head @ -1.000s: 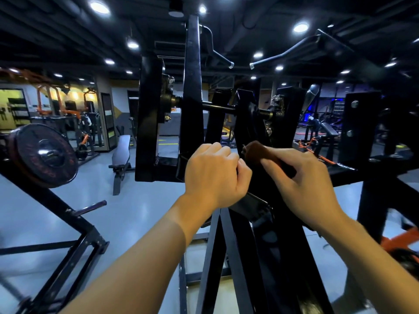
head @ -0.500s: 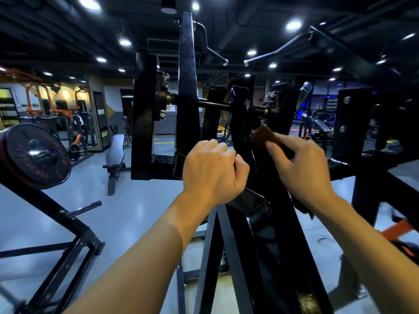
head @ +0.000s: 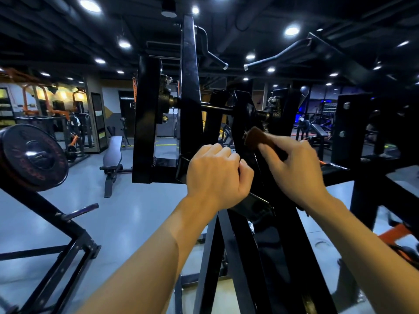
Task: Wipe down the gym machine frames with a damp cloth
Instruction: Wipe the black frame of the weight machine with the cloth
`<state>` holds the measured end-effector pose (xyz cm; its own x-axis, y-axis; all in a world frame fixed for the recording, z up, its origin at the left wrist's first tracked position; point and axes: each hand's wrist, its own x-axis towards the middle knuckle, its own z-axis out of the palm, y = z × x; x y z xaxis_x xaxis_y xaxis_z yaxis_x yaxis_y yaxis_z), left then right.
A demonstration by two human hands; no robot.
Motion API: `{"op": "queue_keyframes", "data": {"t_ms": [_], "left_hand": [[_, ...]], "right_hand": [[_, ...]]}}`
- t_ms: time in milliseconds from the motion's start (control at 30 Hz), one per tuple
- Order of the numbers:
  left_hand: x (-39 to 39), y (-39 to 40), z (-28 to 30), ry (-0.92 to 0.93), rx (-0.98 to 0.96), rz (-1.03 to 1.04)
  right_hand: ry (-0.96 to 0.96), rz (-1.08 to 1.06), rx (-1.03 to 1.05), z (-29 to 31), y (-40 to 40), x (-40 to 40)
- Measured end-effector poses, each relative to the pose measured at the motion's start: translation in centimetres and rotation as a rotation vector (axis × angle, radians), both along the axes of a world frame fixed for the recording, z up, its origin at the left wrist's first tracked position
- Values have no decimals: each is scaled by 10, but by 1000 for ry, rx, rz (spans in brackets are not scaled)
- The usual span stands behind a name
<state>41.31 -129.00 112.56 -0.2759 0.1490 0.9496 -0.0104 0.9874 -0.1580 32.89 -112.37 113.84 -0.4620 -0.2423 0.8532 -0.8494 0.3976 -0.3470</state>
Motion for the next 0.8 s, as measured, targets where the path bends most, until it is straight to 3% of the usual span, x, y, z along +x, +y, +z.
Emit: {"op": "queue_keyframes", "data": {"t_ms": [233,600,800], "left_hand": [[-1,-1,-2,35,15,-29],[2,0,0,-6,29,-4],[9,11,2,-95,39,98]], "right_hand": [[-47,-69,-8,6,11,-3],[11,50,6,-3,12,0],[145,129,166,-2,5,-9]]}}
